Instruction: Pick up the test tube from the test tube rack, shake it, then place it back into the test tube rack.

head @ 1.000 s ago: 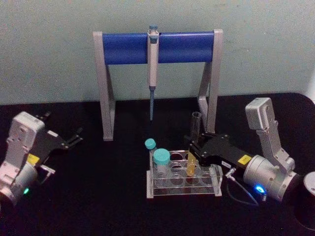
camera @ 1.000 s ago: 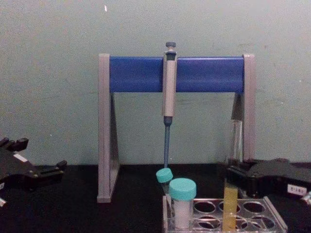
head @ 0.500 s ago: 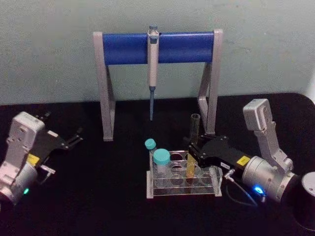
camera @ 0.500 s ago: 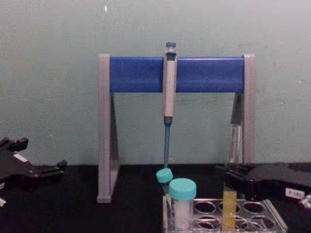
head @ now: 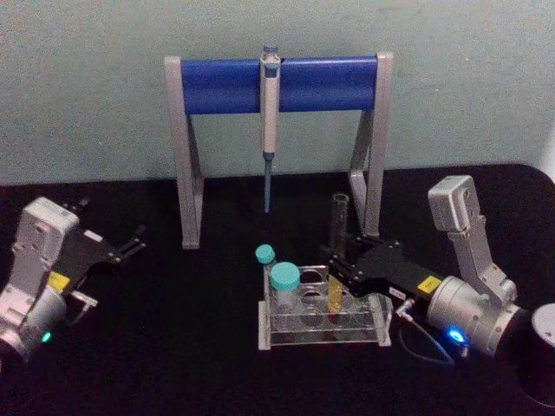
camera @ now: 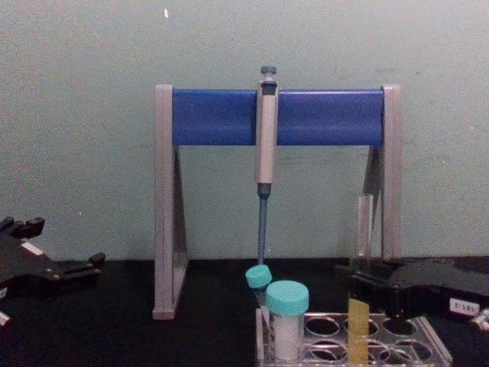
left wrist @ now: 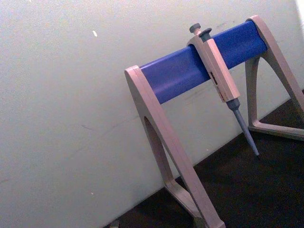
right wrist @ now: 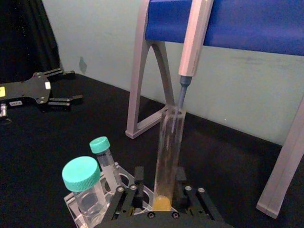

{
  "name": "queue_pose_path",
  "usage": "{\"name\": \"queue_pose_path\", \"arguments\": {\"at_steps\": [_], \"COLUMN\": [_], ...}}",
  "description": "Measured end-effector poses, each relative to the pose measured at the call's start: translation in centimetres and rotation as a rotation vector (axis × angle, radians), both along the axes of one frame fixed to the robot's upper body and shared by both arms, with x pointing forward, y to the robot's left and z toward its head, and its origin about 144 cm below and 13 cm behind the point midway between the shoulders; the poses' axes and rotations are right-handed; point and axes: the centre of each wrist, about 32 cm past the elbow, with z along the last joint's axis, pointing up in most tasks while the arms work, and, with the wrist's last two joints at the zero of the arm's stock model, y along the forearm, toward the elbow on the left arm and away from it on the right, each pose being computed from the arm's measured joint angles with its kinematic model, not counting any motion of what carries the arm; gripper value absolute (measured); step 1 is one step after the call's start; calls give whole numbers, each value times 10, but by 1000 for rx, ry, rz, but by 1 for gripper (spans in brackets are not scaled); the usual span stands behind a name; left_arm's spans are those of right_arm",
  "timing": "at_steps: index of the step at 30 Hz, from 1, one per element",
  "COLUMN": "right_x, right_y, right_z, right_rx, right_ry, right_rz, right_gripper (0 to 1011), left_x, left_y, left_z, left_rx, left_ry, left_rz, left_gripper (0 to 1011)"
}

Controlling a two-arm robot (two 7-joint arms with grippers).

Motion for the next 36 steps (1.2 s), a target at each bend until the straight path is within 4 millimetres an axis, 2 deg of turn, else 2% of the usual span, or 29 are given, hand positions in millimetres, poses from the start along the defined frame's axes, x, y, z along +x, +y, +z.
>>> {"name": "queue_pose_path", "arguments": {"at_steps": [3,4,11,12,13,19,21,29,36], "right_x": [0,0,0,0,0,0,0,0,-10], "right_y": [0,0,0,0,0,0,0,-1,-7], "right_z": [0,0,0,0,0,0,0,1,4], "right_rx": [0,0,1,1,2,2,3,1,-2], "right_ry": [0,0,-1,-1,-1,-2,-2,-5,-16], "right_rz": [0,0,-1,-1,-1,-1,-1,1,-15], "right_gripper": [444,505,729,729,788,925,1000,1000,1000], "left_x": [0,0,0,0,0,0,0,0,0], "left_y": [0,0,0,0,0,0,0,0,0], "left_z": [0,0,0,0,0,0,0,0,0], "left_rx": [0,0,0,0,0,0,0,0,0], "left_ry": [0,0,0,0,0,0,0,0,0], "left_rz": [0,0,0,0,0,0,0,0,0], "left_gripper": [1009,1009,1010,1010,1010,1010,1010,1010,1010]}}
